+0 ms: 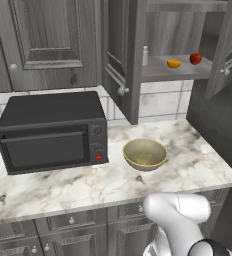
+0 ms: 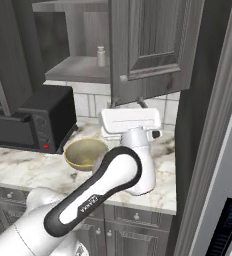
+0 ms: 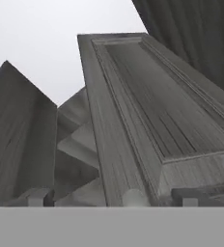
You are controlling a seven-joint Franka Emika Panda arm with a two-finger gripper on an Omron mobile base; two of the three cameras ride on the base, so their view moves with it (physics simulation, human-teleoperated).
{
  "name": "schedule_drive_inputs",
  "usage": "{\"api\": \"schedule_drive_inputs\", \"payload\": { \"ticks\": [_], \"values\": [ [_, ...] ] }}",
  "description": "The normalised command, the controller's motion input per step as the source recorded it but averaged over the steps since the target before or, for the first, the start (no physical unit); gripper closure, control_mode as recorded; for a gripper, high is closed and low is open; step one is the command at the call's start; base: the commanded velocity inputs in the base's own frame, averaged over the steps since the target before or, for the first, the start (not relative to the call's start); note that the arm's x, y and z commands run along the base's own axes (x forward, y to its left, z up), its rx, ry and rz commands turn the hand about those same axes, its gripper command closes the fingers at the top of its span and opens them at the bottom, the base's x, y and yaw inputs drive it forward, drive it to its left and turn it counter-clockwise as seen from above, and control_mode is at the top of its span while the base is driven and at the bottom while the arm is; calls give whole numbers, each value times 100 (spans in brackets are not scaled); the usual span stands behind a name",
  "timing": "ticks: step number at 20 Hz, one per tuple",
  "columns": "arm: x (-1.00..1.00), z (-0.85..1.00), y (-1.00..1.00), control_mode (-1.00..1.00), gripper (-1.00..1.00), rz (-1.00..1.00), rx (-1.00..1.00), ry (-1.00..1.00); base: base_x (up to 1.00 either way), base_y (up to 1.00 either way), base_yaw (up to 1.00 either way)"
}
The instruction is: Open the cabinet. Pick the orange and apple from the cabinet and place them into the bowl. Then close the cabinet.
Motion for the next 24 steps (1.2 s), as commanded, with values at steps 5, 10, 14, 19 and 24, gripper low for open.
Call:
{"api": "schedule_drive_inputs", "payload": {
  "ticks": [5, 10, 14, 19, 24],
  "values": [
    [-93, 60, 49, -100, -100, 0, -31, -13, 0, 0, 0],
    [-64, 31, 72, -100, -100, -3, -54, -1, 0, 0, 0],
    [-60, 1, 79, -100, -100, -10, -66, 0, 0, 0, 0],
    [-57, 0, 68, -100, -100, -21, -66, -12, 0, 0, 0],
    [29, 0, 17, -100, -100, -30, -30, -2, 0, 0, 0]
  ]
}}
